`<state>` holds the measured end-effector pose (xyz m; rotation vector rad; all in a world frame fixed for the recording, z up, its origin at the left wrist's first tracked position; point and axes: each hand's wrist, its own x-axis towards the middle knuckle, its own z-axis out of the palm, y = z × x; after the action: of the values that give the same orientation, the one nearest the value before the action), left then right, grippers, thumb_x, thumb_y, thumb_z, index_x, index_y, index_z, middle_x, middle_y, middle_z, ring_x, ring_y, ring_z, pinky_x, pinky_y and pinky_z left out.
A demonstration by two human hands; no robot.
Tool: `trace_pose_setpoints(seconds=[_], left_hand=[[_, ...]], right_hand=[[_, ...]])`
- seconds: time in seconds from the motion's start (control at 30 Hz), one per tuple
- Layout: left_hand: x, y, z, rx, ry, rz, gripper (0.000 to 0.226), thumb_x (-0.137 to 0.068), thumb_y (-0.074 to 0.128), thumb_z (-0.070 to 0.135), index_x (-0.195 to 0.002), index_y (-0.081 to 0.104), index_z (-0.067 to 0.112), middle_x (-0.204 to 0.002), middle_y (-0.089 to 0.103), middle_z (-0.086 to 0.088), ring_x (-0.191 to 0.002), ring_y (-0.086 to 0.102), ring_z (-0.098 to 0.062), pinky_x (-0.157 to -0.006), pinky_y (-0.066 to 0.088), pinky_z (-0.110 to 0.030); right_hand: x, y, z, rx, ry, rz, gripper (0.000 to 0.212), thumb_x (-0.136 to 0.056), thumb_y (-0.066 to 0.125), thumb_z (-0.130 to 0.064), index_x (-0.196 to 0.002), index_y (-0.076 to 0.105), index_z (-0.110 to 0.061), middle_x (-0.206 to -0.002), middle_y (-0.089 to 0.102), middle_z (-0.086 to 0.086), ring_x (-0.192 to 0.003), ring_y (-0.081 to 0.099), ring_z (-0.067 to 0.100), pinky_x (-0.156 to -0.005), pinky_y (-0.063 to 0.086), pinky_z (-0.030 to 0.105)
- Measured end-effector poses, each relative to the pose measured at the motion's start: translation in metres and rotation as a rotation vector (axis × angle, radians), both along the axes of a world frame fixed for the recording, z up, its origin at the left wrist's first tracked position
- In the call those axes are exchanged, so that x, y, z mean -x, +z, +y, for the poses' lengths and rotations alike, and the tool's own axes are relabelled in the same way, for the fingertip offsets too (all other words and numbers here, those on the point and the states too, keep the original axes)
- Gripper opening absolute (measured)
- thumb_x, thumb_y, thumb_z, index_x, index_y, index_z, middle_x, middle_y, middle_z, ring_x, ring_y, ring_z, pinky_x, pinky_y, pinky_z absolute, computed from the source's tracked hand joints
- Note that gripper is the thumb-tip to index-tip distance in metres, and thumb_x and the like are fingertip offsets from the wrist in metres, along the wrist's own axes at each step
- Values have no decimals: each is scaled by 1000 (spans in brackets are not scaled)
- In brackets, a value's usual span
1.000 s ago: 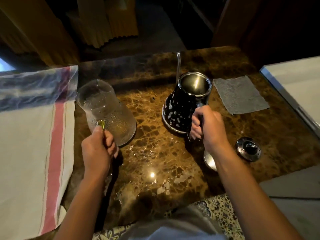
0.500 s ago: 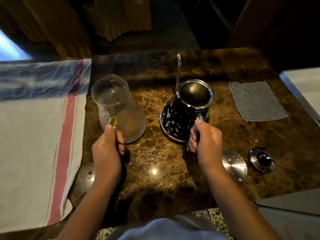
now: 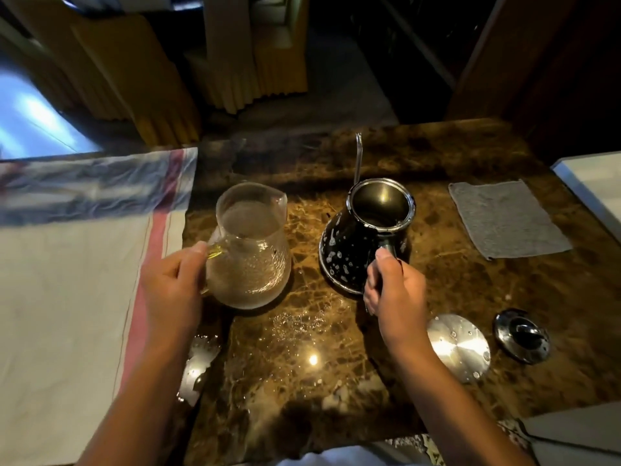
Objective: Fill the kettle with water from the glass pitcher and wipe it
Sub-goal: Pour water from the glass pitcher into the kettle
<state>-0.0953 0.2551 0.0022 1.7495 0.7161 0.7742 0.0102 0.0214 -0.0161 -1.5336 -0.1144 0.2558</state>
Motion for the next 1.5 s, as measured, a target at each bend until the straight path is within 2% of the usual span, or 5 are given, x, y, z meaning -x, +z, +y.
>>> trace_pose_setpoints(seconds=[0.17,0.6,1.07,1.27,1.5], left_hand=[[-7,30,14,-123,-86,-85,42,-92,59,39,-51,62,33,-47,49,14,-48,39,-3,-55,37,-28],[-9,45,3,-77,-136,-93,38,-89,63,48,-59,66,24,-51,54,8,-55,48,-26,-60,50,-47],[-46,81,0,-311,-404,1,56,-93,63,47,-65,63,-1,-57,58,-15,-51,53,-24,-52,44,-24],[-61,94,-8,-454,-413,94,48,-96,66,36,-53,51,20,-46,50,13,-44,48,-5,-47,34,-8],[-70,104,-14,-532,-426,158,48,-93,68,43,-54,50,22,-44,44,10,-46,50,-5,-46,35,-8]], right_hand=[[1,-2,-1,-8,2,1,61,-87,53,-56,-71,41,2,-57,37,9,-51,34,20,-50,28,33],[-4,-3,-7,-17,60,-1,57,-86,54,-55,-61,45,-5,-50,36,7,-46,32,19,-46,24,32],[-5,-3,-7,-11,59,-25,62,-87,54,-55,-63,39,0,-51,34,6,-47,30,19,-47,23,33],[-5,-5,-8,1,61,-48,61,-90,53,-54,-64,40,0,-53,35,8,-49,32,22,-48,26,31],[-6,-5,-8,-11,68,-69,64,-90,53,-53,-67,38,5,-52,35,6,-48,32,21,-47,26,30]])
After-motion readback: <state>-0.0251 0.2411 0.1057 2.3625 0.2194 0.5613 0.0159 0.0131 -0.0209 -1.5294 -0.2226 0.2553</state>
